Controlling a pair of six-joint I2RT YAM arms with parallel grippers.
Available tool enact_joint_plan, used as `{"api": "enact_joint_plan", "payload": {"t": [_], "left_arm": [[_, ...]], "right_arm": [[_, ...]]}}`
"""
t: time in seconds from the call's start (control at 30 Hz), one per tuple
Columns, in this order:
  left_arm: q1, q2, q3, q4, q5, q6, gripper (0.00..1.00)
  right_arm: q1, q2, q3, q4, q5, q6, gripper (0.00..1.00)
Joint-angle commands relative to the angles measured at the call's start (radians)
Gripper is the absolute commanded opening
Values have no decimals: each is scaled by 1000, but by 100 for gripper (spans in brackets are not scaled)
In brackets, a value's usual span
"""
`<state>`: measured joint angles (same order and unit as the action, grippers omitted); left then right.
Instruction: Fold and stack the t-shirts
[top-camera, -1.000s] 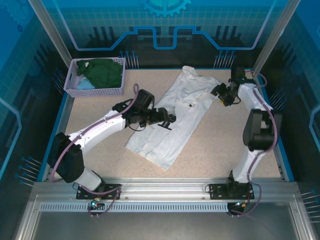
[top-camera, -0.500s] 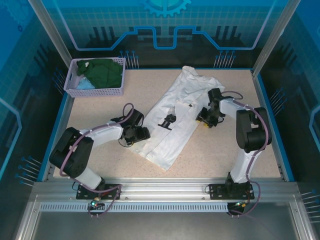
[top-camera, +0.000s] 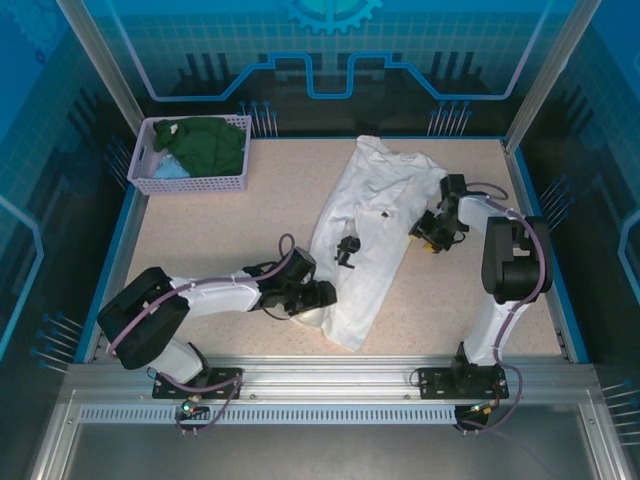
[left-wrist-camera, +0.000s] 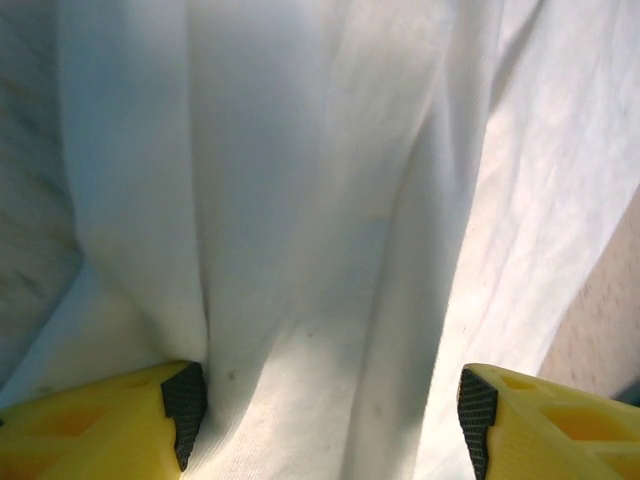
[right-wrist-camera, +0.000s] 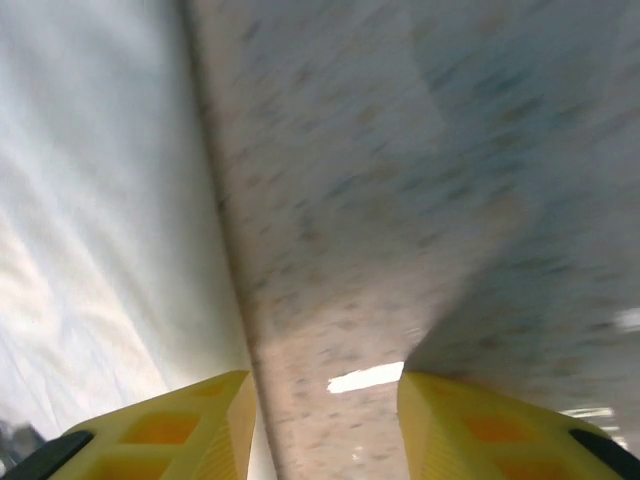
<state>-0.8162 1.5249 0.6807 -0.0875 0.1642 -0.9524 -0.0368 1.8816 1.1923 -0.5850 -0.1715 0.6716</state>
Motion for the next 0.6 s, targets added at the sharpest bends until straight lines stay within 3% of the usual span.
{"api": "enact_joint_plan", "payload": {"t": [0.0, 0.17, 0.33, 0.4, 0.57], "left_arm": [[-65, 14, -21, -107, 59, -84, 73], [-79, -35, 64, -179, 101, -39, 81], [29, -97, 277, -372, -20, 98, 91], [119, -44, 391, -389, -24, 150, 89], [232, 241, 751, -391, -68, 271, 69]], "right_arm": [[-66, -38, 21, -42, 34, -34, 44], [-119, -45, 74, -70, 9, -28, 47], [-115, -15, 158, -76, 3, -4, 49], [-109, 28, 221, -89, 9, 16, 48], [-75, 157, 393, -121, 50, 63, 45]]}}
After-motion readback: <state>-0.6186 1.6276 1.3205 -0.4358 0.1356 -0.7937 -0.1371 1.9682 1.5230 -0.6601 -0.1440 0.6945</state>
